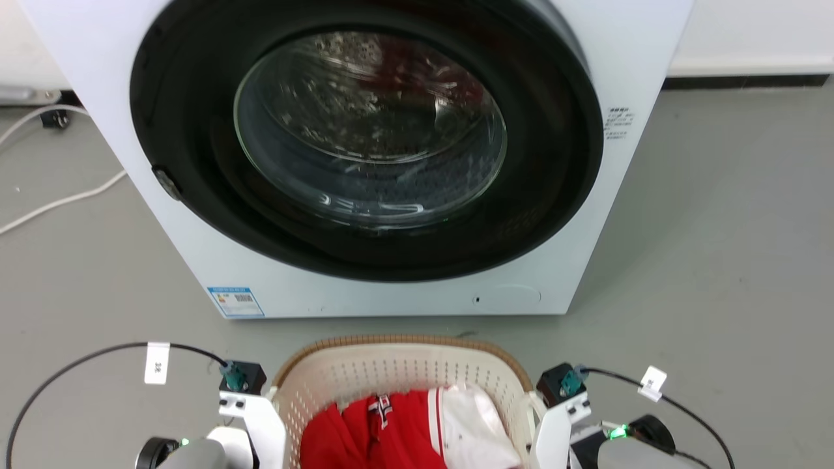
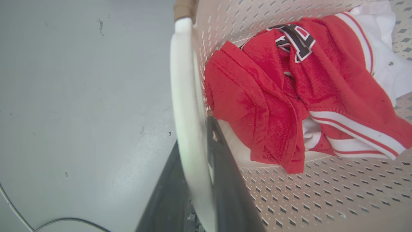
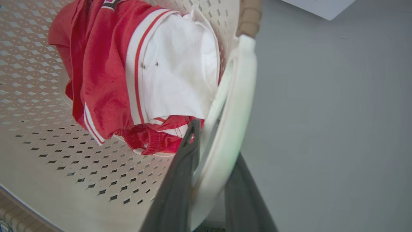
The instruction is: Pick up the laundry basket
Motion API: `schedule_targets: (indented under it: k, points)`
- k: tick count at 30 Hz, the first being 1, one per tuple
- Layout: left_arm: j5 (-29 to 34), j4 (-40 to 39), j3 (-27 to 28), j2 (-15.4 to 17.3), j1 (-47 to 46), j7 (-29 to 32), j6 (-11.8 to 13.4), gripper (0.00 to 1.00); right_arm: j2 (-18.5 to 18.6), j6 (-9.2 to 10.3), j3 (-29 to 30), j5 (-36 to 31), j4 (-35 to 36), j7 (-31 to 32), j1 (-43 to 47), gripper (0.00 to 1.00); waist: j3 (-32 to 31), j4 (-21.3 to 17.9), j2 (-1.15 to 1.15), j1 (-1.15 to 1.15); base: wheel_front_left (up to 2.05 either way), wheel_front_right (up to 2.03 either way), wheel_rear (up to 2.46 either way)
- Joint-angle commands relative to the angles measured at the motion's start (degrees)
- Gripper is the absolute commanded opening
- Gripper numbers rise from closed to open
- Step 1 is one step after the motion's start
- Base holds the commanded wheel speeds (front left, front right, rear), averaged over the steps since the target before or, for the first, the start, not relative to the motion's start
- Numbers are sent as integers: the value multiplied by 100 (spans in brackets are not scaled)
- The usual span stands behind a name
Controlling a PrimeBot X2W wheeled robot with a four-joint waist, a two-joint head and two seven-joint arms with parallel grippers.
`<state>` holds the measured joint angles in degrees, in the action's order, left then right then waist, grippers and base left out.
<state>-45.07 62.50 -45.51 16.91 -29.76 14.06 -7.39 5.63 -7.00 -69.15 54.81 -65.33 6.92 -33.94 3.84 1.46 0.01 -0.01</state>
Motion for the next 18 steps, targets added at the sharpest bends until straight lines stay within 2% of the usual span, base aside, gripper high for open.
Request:
schedule_targets:
  k: [1,18]
  points:
    - [-87,-28,-143,14,121,103,-15,0,-14,-87,-98,56,86,21,95,0,-206,6,-1,1,0,0,0]
    - [-843,-70,-894,54,241,510,-19,0,134,-84,-373,354,109,366,172,0,-608,-21,-1,1,0,0,0]
